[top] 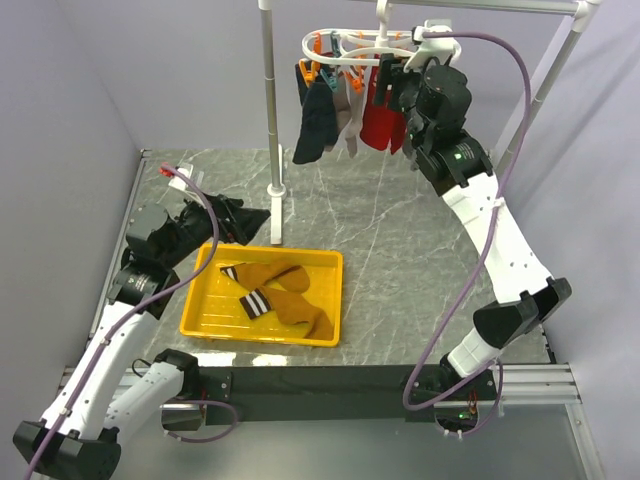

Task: Clip the socks to the hanger
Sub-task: Open the clamp at the hanger.

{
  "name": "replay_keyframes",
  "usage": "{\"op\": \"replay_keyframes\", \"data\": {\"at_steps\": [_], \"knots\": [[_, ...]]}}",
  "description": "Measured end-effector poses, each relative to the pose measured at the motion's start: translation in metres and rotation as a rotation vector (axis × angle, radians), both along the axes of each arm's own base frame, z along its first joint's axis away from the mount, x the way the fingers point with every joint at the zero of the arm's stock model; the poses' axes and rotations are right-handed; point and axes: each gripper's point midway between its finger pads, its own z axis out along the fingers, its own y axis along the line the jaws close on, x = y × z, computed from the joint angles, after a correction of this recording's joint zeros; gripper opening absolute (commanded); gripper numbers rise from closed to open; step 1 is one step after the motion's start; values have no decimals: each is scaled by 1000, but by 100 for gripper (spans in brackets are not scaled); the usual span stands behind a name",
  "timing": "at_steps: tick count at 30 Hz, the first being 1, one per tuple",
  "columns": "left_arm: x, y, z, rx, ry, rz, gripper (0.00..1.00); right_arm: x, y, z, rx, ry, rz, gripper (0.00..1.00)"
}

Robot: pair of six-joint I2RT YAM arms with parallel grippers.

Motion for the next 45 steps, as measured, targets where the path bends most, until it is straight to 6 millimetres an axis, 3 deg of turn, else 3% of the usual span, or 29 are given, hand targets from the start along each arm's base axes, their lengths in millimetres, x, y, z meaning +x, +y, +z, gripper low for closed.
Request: {"op": "replay_keyframes", "data": {"at_steps": [7, 15, 18, 25, 32, 39, 45], "knots": [[-1, 1, 0, 28, -14, -2, 96, 14, 6, -20, -41, 42, -4, 75], [2, 0, 1, 49, -20, -10, 96, 16, -1, -17, -97, 20, -36, 69], [1, -1, 0, 49, -19, -18, 96, 17, -2, -17, -121, 13, -38, 64], [0, -4, 0, 43, -11, -35, 96, 18, -3, -15, -158, -2, -42, 33], [0, -4, 1, 39, -14, -37, 96, 18, 2, -14, -156, -10, -13, 13], [3, 1, -5, 36, 23, 4, 96, 17, 10, -14, -124, -8, 28, 0], [9, 21, -40, 43, 204, 157, 94, 16, 16, -16, -64, 6, 49, 0]]}}
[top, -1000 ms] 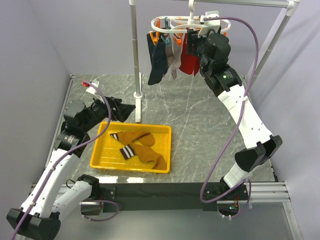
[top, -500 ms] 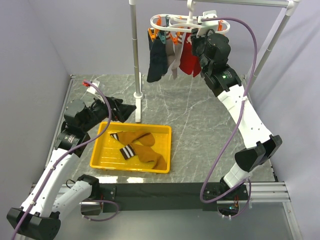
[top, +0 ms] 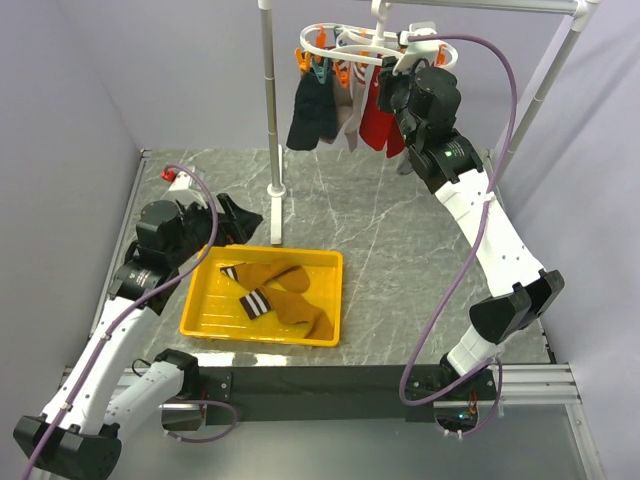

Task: Clip the socks to the hanger
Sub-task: Open the clamp at the hanger, then pick up the sock from the bin.

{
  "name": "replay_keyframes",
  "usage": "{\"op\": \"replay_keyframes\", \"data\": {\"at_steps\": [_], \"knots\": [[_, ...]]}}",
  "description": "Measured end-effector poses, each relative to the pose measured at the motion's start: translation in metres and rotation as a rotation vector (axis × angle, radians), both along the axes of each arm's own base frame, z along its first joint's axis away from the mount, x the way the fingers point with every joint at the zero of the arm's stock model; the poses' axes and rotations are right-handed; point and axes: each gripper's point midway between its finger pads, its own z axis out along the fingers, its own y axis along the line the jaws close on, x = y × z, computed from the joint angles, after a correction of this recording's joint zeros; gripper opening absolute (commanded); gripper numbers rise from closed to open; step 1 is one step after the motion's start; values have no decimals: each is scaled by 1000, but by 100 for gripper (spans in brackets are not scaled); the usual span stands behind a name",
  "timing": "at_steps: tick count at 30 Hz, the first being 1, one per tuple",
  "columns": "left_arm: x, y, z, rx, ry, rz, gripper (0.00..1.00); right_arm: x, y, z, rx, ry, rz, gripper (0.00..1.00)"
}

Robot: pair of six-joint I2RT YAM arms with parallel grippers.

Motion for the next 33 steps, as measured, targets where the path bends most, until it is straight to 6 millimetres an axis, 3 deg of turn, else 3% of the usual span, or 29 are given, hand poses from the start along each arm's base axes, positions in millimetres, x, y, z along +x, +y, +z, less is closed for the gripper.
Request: {"op": "replay_keyframes", "data": {"at_steps": [4, 7, 12, 21, 33], "knots": [[-2, 13, -24, 11, 115, 94, 91, 0, 2, -1, 44, 12, 2, 0], [-6, 11, -43, 10, 198, 122, 90, -1, 2, -2, 65, 18, 4, 0], [-16, 7, -95, -16, 382, 197, 88, -5, 2, 0, 87, 21, 9, 0], [-29, 25, -182, -171, 655, 491, 81, -17, 3, 11, 127, 5, 44, 0], [-15, 59, -205, -328, 776, 929, 77, -19, 6, 11, 122, 10, 63, 0]]}}
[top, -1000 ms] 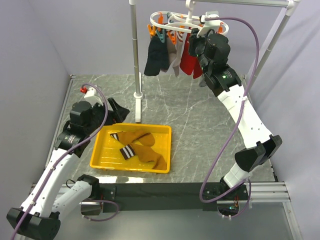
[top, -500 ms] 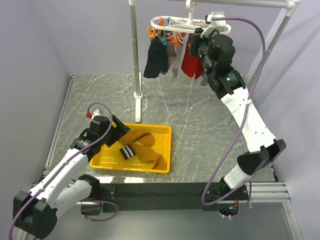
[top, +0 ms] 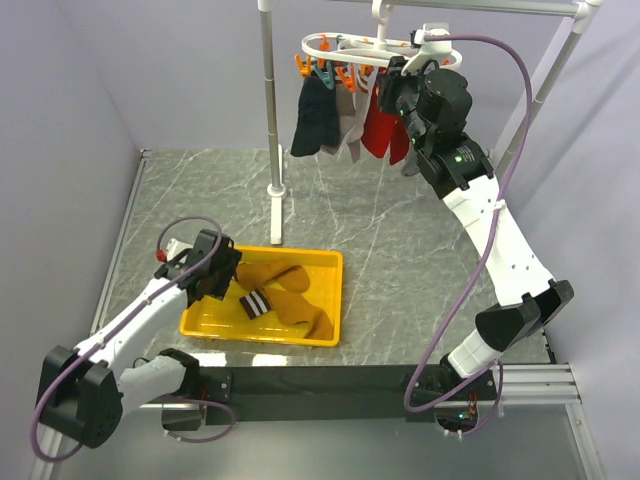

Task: Clip the socks to the hanger
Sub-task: Pick up the sock from the bin.

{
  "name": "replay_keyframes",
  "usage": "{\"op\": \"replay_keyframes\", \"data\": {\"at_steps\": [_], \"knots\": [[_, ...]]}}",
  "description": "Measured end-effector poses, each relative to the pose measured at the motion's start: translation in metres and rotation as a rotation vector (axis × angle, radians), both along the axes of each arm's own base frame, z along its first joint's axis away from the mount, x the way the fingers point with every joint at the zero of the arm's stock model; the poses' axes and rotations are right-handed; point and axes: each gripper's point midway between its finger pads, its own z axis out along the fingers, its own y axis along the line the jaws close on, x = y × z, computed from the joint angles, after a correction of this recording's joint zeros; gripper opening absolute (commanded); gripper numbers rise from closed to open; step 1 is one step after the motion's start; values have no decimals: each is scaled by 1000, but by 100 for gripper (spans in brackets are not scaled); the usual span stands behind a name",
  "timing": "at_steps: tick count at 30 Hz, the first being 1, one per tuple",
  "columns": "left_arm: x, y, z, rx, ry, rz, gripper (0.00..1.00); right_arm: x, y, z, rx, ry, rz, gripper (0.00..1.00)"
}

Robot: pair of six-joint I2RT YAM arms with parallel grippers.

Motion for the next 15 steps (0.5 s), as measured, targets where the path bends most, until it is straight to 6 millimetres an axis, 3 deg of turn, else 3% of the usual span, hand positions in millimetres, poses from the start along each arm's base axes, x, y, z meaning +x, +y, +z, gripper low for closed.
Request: {"op": "replay_keyframes", "data": {"at_steps": [8, 15], "knots": [[18, 3, -7, 19, 74, 123, 74, -6, -1, 7, 6, -14, 8, 2], [11, 9, -28, 37, 162, 194, 73, -6, -1, 6, -3, -14, 14, 2]]}}
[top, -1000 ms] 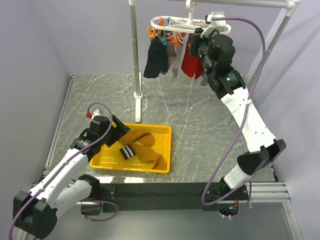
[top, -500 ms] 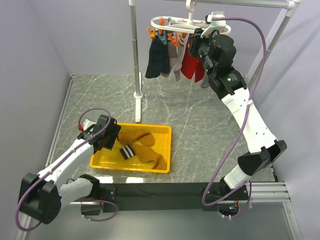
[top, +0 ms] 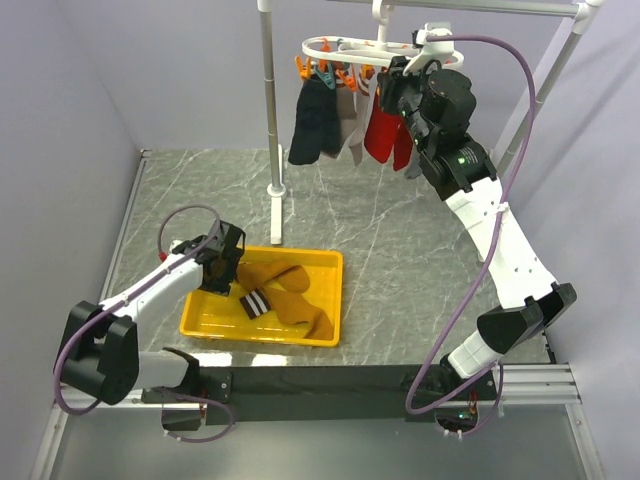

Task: Clip the socks to the hanger
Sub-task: Pick up the sock from the bin.

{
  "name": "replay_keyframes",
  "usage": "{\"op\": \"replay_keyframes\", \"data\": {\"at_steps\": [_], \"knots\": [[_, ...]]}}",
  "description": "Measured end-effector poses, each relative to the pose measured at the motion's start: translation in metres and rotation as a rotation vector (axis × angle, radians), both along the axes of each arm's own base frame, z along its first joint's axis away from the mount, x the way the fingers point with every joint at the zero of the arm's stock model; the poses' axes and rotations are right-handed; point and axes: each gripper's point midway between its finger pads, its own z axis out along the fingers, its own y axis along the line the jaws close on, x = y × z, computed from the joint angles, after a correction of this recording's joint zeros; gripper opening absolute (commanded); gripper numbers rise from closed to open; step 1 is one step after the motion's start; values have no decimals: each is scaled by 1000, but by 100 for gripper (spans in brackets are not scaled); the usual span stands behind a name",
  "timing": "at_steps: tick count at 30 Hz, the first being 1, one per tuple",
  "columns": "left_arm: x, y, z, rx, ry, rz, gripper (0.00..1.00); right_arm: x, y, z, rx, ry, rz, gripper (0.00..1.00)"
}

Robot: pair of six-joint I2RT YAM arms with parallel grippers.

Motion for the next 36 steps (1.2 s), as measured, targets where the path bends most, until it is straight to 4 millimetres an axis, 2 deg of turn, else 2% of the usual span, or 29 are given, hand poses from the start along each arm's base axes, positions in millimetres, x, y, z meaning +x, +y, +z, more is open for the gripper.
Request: {"op": "replay_keyframes", "data": {"at_steps": [12, 14, 19, 24, 28, 32, 36], "knots": [[7, 2, -16, 17, 46, 65, 70, 0, 0, 0, -18, -5, 2, 2], [9, 1, -16, 15, 41, 68, 67, 0, 0, 0, -18, -5, 2, 2], [14, 2, -16, 13, 27, 78, 68, 0, 0, 0, -18, -5, 2, 2], [15, 7, -29, 24, 64, 89, 67, 0, 0, 0, -24, -7, 2, 2], [15, 10, -39, 32, 93, 88, 57, 0, -1, 0, -28, -8, 0, 2], [18, 11, -38, 33, 87, 77, 41, 0, -1, 0, -29, -9, 0, 2], [18, 10, -42, 40, 100, 61, 39, 0, -1, 0, -32, -9, -4, 2]]}}
